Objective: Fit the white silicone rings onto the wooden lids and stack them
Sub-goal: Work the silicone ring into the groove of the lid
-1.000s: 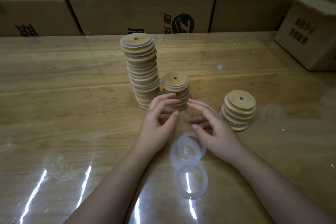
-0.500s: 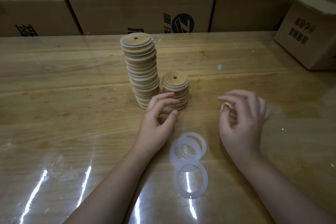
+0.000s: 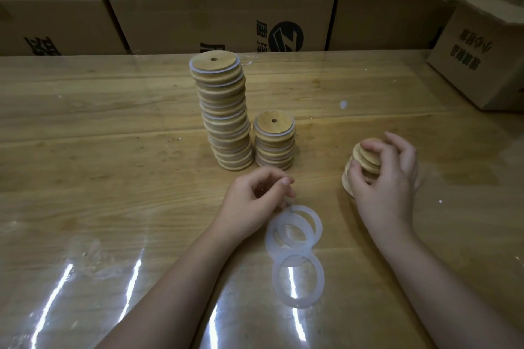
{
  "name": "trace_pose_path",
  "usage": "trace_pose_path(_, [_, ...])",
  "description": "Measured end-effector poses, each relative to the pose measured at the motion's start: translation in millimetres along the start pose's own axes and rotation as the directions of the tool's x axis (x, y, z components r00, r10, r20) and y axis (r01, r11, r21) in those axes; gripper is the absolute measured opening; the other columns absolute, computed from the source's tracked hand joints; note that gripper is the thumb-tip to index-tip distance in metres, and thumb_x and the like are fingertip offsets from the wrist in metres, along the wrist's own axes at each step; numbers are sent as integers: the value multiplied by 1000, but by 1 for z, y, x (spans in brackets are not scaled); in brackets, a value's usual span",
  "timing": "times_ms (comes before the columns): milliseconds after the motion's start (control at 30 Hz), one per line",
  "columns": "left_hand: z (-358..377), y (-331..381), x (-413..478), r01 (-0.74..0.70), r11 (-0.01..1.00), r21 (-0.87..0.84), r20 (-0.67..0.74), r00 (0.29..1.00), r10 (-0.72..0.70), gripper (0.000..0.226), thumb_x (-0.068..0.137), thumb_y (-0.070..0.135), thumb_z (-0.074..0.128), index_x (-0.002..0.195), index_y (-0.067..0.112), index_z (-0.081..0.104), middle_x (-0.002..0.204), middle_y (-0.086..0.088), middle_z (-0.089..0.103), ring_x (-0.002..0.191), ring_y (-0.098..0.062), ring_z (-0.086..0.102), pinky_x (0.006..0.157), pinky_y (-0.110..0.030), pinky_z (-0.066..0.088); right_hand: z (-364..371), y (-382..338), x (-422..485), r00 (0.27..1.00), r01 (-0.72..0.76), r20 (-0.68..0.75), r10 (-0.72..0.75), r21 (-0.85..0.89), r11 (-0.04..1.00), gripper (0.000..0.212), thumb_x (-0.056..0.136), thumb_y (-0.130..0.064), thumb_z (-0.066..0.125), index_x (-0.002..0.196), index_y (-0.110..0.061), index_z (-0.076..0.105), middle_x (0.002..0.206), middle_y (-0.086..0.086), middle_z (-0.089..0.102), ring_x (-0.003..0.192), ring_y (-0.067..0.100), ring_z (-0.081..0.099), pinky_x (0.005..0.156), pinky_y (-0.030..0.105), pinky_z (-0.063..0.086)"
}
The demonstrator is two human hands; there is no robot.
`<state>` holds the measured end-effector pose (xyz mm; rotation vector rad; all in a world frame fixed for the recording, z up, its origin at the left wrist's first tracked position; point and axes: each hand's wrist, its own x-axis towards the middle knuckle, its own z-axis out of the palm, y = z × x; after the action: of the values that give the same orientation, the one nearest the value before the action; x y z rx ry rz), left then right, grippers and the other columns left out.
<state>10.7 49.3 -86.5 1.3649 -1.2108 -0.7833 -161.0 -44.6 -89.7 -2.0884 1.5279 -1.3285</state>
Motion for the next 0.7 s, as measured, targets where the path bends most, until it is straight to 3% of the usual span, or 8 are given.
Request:
trace_pose_path(133, [0,0,0,21,1000,-16,19,1000,-21,11,92,8,57,87,11,67,74,-2,70,61,-10,61,60,-18,48,-1,-4,-1,995,91,-38,-88,77,993,35,76,-13,71,108,-9,59,127,11,45,117,28,49,103,50,34])
trace_pose_path(200, [0,2,1,32,999,-42,40,999,-30,9,91,17,58,94,14,66,75,-2,70,61,-9,62,59,-15,46,-1,-8,-3,976,219,-37,-216,176,960,40,75,-13,72,112,-6,57,125,12,44,116,26,49,99,42,42])
trace_pose_path(300, [1,3,2,55,996,-73,89,995,-48,37,81,34,55,112,13,59,77,0,69,61,-7,61,59,-14,45,0,-15,-12,901,390,76,-428,292,873,46,76,-23,68,117,-12,52,127,7,39,120,16,44,102,18,35])
trace_pose_path(367, [0,2,2,54,996,-65,118,992,-46,43,79,32,57,116,11,57,71,6,66,60,-6,60,61,-14,46,3,-20,-17,836,445,178,-519,333,831,48,77,-28,66,121,-16,49,129,6,39,122,14,44,104,18,33])
trace_pose_path(433, [0,1,3,60,994,-92,128,991,-48,32,82,22,59,113,13,57,65,8,64,58,-4,59,60,-15,47,4,-21,-19,793,483,222,-568,341,807,49,79,-27,66,123,-18,47,130,6,40,124,12,42,105,20,33])
trace_pose_path(567, [-1,0,6,74,984,-160,6,997,-75,19,88,3,58,106,9,59,72,-3,65,57,-9,59,56,-17,48,4,-20,-17,830,418,208,-518,382,824,50,80,-25,63,126,-14,47,129,4,42,124,9,42,105,18,31])
trace_pose_path(633, [-2,-1,7,73,985,-154,-124,988,-92,15,89,5,59,102,12,60,73,-7,63,56,-8,59,53,-17,47,3,-19,-15,883,337,184,-433,396,854,38,83,-24,59,117,-9,52,120,2,46,110,9,50,95,18,39])
trace_pose_path(700, [-3,-1,8,74,984,-164,-223,968,-110,13,89,8,59,101,13,60,73,-6,63,55,-6,58,52,-18,45,2,-17,-12,876,301,260,-406,363,882,22,84,-20,58,103,-9,59,105,-3,51,89,6,54,79,17,43])
